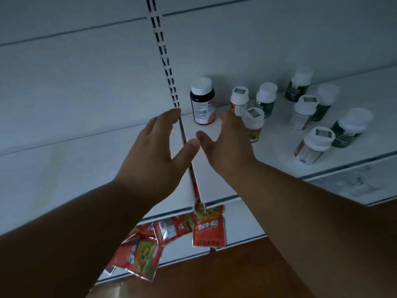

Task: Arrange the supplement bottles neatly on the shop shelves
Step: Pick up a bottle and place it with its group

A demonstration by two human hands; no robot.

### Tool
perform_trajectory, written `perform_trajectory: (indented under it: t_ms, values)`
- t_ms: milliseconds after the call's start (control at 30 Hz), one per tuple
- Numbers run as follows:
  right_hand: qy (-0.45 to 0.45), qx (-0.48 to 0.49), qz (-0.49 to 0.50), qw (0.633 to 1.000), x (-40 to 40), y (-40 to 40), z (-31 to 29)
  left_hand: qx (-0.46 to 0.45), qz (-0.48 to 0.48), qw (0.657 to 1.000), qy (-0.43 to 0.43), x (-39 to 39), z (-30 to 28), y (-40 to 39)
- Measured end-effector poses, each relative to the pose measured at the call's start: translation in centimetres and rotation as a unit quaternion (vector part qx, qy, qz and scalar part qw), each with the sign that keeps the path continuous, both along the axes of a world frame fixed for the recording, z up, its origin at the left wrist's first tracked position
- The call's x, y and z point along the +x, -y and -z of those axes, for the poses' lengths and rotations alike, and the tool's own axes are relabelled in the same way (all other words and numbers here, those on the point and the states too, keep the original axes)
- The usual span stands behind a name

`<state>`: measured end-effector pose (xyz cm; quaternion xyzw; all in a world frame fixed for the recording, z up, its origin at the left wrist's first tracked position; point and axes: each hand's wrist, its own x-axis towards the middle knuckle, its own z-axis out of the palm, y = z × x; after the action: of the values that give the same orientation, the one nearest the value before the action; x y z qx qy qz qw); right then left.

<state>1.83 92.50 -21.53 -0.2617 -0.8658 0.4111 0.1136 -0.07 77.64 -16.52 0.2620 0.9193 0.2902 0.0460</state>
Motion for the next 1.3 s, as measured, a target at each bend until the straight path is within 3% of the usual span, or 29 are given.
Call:
perform_trajectory:
  t_ms: [100,333,533,633,767,1033,1200,1300]
  values:
    - [-0.032,-0.004,0.017,0.999,-4.1,0.1,3.3,-0.006,0.011,0.999,-0.036,-3.4,2.8,-0.6]
    - [-0.115,-0.061,0.107,0.986,-11.1,-2.9,9.2,0.071,-0.016,0.997,-0.024,-7.3,9.7,-3.2]
    - [-0.179,-0.067,0.055,0.98,-14.3,-2.9,8.9,0.093,-0.034,0.993,-0.057,-9.9,10.3,-2.7]
    - [-0.207,-0.163,0.023,0.964,-11.3,-1.1,8.8,0.1,-0.035,0.993,-0.047,-8.9,10.5,-1.4]
    - [-0.158,-0.316,-0.005,0.935,-3.9,0.9,7.5,0.137,-0.028,0.99,0.014,-3.6,9.9,0.4]
    - [-0.024,-0.488,-0.041,0.872,11.3,4.5,-4.5,0.104,0.029,0.989,0.097,8.8,-2.0,4.7]
    - [-0.006,-0.568,-0.023,0.823,19.0,2.0,-17.1,0.07,0.021,0.985,0.157,14.4,-15.0,3.3]
    - [0.049,-0.557,-0.079,0.825,25.2,3.1,-24.6,0.044,0.006,0.979,0.2,20.5,-22.9,4.7]
